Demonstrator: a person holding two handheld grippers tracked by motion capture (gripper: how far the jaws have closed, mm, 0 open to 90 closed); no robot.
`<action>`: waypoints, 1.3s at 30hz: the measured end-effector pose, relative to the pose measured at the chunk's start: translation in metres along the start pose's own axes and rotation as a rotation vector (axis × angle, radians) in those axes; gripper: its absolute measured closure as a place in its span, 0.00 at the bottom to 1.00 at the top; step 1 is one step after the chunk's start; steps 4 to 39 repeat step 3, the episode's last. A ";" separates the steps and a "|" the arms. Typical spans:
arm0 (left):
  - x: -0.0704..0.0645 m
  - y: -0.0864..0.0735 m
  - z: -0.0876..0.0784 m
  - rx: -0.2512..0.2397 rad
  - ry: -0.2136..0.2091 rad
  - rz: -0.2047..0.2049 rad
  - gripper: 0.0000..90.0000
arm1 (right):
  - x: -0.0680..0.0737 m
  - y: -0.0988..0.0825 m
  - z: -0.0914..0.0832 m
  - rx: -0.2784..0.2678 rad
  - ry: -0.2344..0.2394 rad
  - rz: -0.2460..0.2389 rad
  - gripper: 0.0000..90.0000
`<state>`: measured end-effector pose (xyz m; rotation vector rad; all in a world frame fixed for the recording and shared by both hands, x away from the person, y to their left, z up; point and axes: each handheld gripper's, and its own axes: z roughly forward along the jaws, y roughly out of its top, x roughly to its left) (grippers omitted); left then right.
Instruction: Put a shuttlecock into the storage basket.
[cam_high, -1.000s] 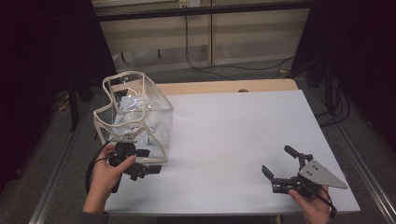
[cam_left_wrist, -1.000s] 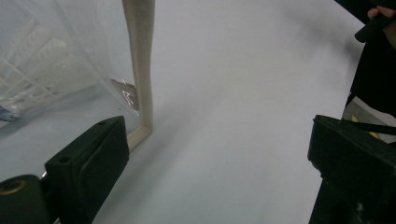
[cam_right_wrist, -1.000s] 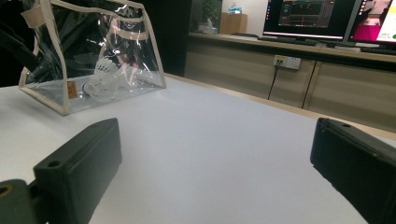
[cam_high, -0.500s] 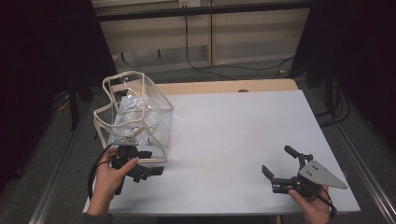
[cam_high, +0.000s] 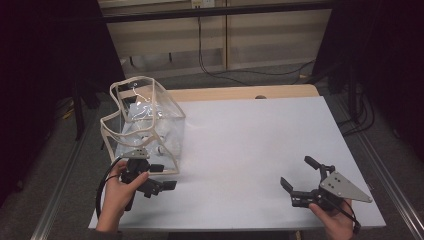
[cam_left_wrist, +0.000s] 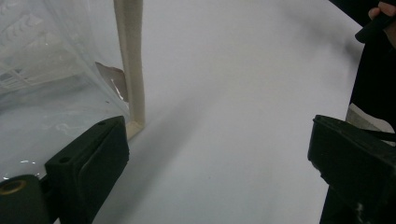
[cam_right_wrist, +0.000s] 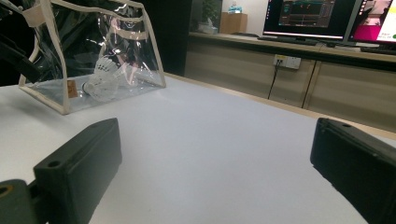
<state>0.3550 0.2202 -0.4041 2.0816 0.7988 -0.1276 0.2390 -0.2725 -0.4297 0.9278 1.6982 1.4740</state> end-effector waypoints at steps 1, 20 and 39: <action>0.000 0.000 0.000 0.003 0.001 0.005 0.06 | 0.000 0.000 0.000 0.001 -0.001 -0.001 0.02; 0.000 -0.001 0.000 -0.006 0.002 0.004 0.06 | 0.000 -0.001 0.001 0.002 0.001 0.001 0.02; 0.000 -0.001 0.000 -0.006 0.002 0.004 0.06 | 0.000 -0.001 0.001 0.002 0.001 0.001 0.02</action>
